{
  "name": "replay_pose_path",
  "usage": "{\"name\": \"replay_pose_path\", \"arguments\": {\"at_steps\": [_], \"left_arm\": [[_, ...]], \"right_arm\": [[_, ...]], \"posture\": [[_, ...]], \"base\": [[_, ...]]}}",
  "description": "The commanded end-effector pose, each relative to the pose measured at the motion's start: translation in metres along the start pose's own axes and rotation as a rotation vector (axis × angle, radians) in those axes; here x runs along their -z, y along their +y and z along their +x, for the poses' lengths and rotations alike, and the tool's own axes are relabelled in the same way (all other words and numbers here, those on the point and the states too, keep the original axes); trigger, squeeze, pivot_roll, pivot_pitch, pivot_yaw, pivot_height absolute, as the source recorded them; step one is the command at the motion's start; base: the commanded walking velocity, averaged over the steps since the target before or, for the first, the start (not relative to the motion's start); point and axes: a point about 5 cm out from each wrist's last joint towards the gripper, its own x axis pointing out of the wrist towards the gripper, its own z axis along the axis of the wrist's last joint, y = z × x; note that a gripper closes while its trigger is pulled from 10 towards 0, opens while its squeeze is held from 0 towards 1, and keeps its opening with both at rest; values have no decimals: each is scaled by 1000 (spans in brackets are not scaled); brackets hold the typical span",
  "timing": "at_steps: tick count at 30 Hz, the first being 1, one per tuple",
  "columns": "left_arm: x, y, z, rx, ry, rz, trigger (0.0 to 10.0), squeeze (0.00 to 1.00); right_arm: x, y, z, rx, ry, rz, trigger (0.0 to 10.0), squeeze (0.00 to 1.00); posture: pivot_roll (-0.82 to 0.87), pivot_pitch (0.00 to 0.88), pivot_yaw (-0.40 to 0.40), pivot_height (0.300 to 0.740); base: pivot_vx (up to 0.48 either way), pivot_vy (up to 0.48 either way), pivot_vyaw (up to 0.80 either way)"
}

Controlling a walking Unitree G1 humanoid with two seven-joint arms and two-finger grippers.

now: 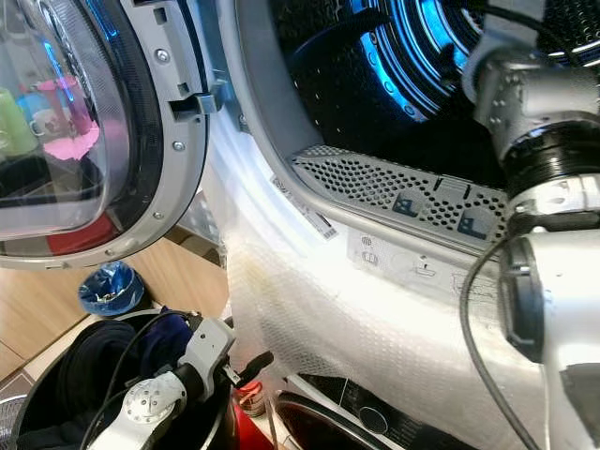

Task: Clothes washing

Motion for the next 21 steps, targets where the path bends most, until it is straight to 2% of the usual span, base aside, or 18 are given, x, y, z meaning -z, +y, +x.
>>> {"name": "replay_pose_path", "arguments": {"at_steps": [1, 3, 7, 8, 10, 14, 16, 21], "left_arm": [[15, -14, 0, 75, 80, -16, 10000, 0], [16, -15, 0, 92, 83, -13, 10000, 0], [15, -16, 0, 100, 83, -11, 10000, 0], [15, -16, 0, 98, 81, -12, 10000, 0], [16, -15, -1, 92, 84, -15, 10000, 0], [16, -15, -2, 89, 86, -15, 10000, 0], [17, -16, -3, 89, 89, -23, 10000, 0], [18, -17, -4, 91, 92, -26, 10000, 0]], "right_arm": [[-12, -4, -3, -7, -26, -32, 10000, 0], [-11, -10, -3, -1, -22, -42, 10000, 0], [-16, -13, -4, -10, -33, 3, 10000, 0], [-33, -17, -11, -39, -71, 86, 10000, 0], [-57, -18, -22, -101, -114, 128, 10000, 0], [-77, -19, -35, -168, -122, 132, 10000, 0], [-93, -32, -50, -191, -129, 122, 10000, 0], [-92, -54, -71, -181, -82, 135, 10000, 0]], "posture": [[-151, 15, 60, 740], [-150, 20, 64, 740], [-150, 23, 65, 740], [-150, 32, 68, 740], [-154, 39, 68, 740], [-154, 51, 69, 740], [-158, 52, 70, 740], [-158, 56, 68, 740]], "base": [[0, 0, 0], [0, 0, 0], [0, 0, 0], [0, 0, 0], [0, 0, 0], [0, 0, 0], [0, 0, 0], [0, 0, 0]]}}
